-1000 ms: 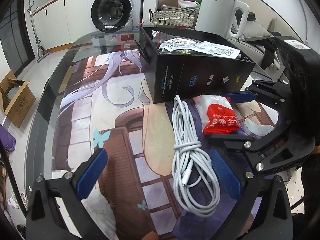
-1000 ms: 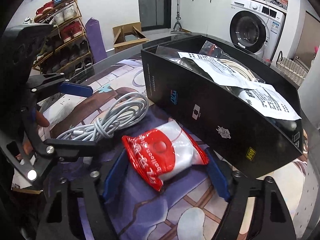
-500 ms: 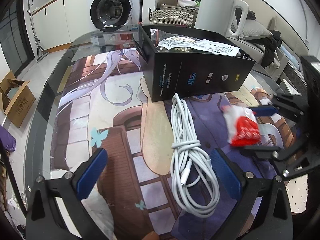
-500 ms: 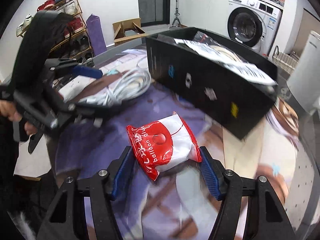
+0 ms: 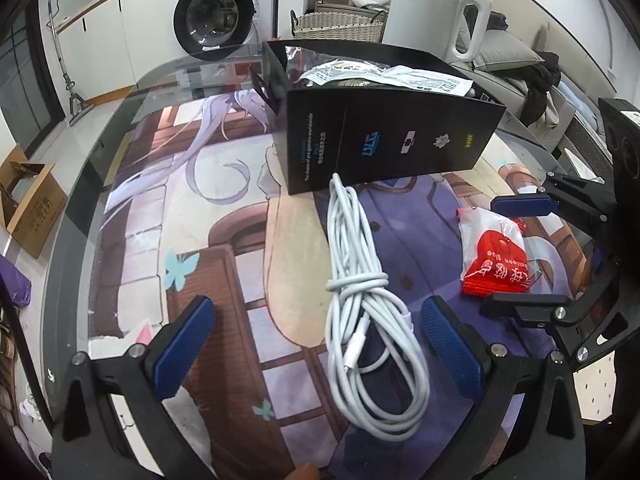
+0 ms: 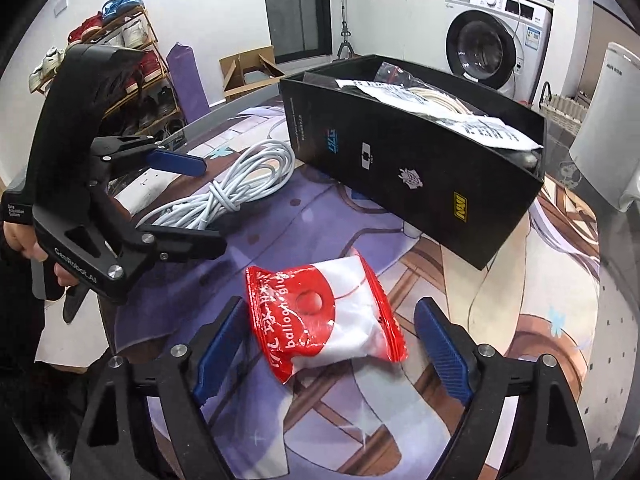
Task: Organize soft objects
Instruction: 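Grasp the red balloon bag with the right tool while the left grasps the white cable, then carry the cable and balloon bag into the black box and open both tools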
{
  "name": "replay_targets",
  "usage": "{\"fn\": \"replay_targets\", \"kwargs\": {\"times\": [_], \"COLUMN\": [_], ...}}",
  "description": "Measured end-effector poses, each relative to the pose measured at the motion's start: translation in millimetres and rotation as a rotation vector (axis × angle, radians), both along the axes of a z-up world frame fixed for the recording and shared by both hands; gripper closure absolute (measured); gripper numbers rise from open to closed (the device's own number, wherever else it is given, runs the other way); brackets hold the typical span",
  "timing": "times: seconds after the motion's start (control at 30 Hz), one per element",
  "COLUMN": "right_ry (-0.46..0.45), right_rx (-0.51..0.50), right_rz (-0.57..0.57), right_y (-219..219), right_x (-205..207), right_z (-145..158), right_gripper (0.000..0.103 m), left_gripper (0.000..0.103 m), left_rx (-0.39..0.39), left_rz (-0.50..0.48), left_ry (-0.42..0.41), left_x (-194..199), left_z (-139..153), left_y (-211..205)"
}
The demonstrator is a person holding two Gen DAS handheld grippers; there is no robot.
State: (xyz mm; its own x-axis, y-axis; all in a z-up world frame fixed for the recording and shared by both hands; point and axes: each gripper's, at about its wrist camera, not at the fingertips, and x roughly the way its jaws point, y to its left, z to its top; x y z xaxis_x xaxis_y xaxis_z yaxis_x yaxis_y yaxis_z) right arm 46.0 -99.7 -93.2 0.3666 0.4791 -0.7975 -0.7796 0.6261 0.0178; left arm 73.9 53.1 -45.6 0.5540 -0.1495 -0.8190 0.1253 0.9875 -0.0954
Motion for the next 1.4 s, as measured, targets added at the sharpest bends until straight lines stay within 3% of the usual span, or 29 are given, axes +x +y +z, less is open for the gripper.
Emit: {"fn": "replay_targets", "kwargs": {"times": [0.07, 0.17, 0.33, 0.7, 0.9, 1.03, 1.23, 1.4], "right_ry": [-0.014, -0.018, -0.027, -0.038, -0.038, -0.041, -0.04, -0.039], "right_rx": [0.006, 0.01, 0.003, 0.009, 0.011, 0.008, 0.012, 0.017], "right_rz": [-0.001, -0.003, -0.002, -0.021, -0.022, -0.023, -0.024, -0.033], "right_y": [0.6, 0.0, -4.3, -20.8, -22.0, -21.3, -21.0, -22.2], "right_x": [-1.4, -3.6, -14.7, -28.0, -28.0, -28.4, -28.4, -27.8], "right_z": [0.8, 1.8, 1.8, 0.2, 1.1, 1.4, 2.0, 2.9], "right_gripper": [0.036, 0.042, 0.043, 0.043, 0.043, 0.043, 0.043, 0.043], "left_gripper": [0.0, 0.0, 0.0, 0.004, 0.029, 0.06, 0.07, 0.07], "left_rx": [0.005, 0.028, 0.061, 0.059, 0.048, 0.027, 0.005, -0.006], "left_rz": [-0.001, -0.002, -0.013, -0.036, -0.086, -0.122, -0.109, -0.103], "left_ry": [0.0, 0.002, 0.004, -0.018, -0.051, -0.068, -0.08, -0.112], "left_x": [-0.3, -0.6, -1.8, -3.6, -9.2, -11.9, -11.2, -13.2], "left_z": [-0.3, -1.6, -3.1, -2.7, 2.2, 6.0, 9.5, 15.7], "left_y": [-0.6, -2.9, -7.6, -12.0, -18.4, -23.2, -22.8, -25.3]}}
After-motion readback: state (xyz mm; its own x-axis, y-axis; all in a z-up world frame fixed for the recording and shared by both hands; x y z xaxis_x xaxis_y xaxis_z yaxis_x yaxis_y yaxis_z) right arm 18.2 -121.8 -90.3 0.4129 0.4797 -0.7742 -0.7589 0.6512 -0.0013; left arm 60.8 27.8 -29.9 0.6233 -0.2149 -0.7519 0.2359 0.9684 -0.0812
